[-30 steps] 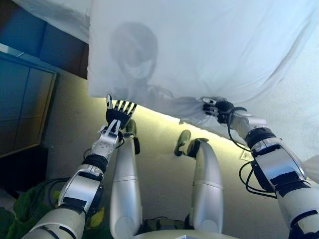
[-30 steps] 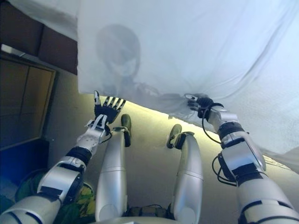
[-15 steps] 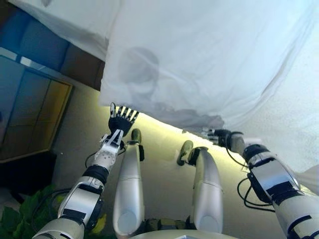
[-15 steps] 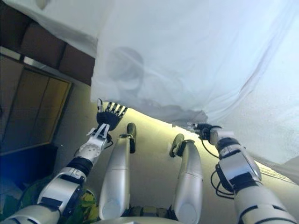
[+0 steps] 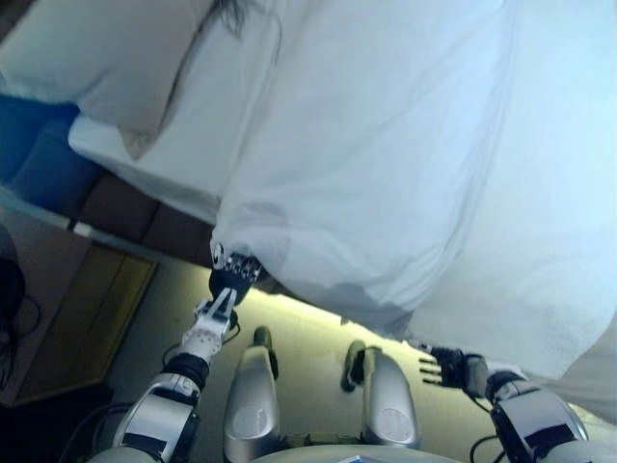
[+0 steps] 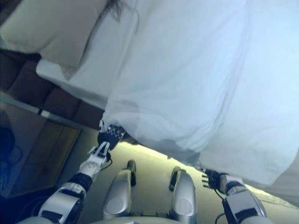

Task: Make the bed neatly

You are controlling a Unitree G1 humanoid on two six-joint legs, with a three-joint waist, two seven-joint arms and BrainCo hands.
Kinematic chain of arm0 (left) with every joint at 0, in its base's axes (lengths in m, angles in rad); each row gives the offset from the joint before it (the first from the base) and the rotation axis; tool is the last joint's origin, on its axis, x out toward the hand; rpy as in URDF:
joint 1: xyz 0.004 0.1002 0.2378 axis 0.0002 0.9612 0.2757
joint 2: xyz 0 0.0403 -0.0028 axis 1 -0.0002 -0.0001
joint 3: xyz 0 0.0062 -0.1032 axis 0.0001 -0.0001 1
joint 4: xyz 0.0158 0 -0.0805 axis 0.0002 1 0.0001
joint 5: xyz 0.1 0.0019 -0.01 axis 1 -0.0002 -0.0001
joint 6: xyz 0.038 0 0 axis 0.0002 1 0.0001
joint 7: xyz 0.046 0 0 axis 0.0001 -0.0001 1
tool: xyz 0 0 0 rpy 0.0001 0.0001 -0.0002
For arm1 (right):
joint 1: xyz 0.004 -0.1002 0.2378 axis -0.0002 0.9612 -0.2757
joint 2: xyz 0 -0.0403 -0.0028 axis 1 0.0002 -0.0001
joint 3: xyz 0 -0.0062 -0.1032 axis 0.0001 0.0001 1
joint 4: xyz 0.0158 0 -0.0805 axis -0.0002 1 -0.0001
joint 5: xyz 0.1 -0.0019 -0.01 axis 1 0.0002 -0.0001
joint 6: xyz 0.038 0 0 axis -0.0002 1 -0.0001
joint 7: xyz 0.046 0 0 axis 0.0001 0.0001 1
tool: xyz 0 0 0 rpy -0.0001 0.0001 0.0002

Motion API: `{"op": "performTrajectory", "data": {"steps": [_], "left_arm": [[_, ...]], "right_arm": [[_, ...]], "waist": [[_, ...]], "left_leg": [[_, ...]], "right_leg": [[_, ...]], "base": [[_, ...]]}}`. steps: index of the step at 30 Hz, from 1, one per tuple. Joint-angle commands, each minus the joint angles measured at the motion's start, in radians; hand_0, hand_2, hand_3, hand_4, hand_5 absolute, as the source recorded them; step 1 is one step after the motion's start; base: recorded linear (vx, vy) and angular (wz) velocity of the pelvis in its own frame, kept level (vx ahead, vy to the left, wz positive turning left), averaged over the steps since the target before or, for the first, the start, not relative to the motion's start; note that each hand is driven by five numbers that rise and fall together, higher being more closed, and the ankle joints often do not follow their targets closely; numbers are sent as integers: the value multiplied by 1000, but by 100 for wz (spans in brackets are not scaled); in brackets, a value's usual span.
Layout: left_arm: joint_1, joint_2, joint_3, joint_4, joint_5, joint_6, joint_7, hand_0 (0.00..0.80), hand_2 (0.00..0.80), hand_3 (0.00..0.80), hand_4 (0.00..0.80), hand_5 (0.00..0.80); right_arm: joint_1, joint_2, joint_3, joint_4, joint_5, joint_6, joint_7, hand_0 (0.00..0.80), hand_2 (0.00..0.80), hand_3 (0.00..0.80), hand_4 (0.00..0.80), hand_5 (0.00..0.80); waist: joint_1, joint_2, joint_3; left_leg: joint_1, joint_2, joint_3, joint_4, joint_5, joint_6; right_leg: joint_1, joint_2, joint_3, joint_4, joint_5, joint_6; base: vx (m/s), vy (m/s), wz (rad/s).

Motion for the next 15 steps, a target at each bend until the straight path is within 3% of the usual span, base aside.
{"op": "performTrajectory", "data": {"steps": [1,10,15], "left_arm": [[-6,0,68,30,171,-34,25,0,0,0,0,0],[131,24,44,252,706,-29,66,0,0,0,0,0],[202,7,38,348,918,52,117,0,0,0,0,0]], "right_arm": [[86,13,-36,-5,-2,-78,56,0,0,0,0,0],[224,99,-107,-61,218,-227,99,0,0,0,0,0],[248,140,-158,-26,295,-280,18,0,0,0,0,0]], "waist": [[-20,0,-116],[-75,30,-248],[-92,45,-276]], "left_leg": [[141,-50,82,-133,11,53],[339,-63,137,-428,94,50],[374,-68,157,-444,81,57]], "right_leg": [[124,31,0,-228,143,23],[289,60,25,-492,261,72],[318,76,42,-530,267,65]], "base": [[292,29,-15],[123,60,-19],[49,53,-16]]}}
